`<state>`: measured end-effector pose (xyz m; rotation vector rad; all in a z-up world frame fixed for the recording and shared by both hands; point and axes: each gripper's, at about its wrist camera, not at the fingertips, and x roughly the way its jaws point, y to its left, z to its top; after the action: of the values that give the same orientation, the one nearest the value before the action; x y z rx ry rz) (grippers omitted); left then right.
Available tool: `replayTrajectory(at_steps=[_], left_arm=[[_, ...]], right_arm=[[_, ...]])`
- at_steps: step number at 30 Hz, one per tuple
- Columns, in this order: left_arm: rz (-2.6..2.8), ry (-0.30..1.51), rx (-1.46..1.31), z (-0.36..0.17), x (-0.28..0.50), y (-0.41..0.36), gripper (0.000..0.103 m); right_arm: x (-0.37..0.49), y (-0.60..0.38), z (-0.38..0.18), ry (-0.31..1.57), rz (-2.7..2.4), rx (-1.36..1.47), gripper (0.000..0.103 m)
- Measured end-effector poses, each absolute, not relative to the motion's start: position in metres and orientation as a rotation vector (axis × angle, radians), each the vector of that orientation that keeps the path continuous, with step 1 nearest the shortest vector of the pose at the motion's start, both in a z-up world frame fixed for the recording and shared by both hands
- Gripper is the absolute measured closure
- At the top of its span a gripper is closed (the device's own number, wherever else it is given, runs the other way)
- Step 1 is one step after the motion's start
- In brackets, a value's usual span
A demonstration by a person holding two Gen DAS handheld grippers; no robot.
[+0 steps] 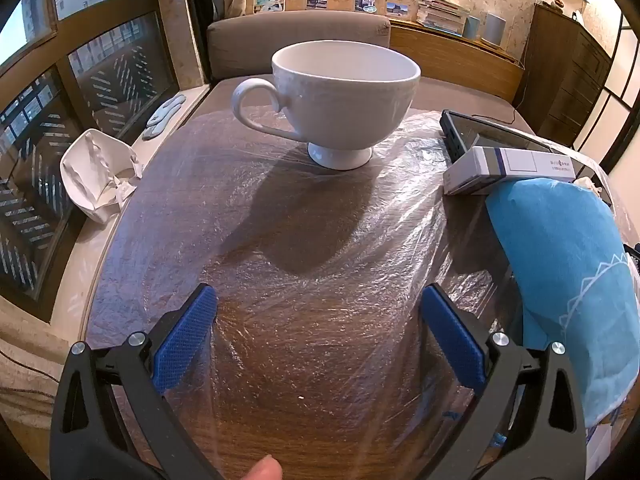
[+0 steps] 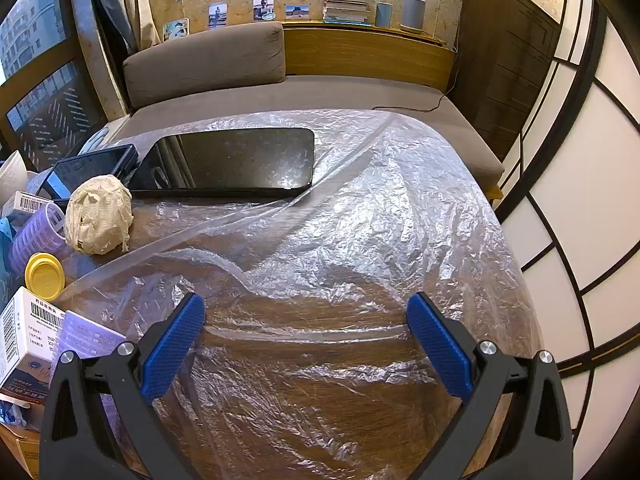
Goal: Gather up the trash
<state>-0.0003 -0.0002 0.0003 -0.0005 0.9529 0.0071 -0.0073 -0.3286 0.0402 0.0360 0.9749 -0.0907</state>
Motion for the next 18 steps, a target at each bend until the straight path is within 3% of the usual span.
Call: replayTrajectory(at_steps=[18], left_arm=[[0.002,0.959,-0.005,-0.001,-0.01,0.0,0.001]], right_arm=[[-0.008,-0.328,0.039,0.98,-0.092,0.033,0.004]])
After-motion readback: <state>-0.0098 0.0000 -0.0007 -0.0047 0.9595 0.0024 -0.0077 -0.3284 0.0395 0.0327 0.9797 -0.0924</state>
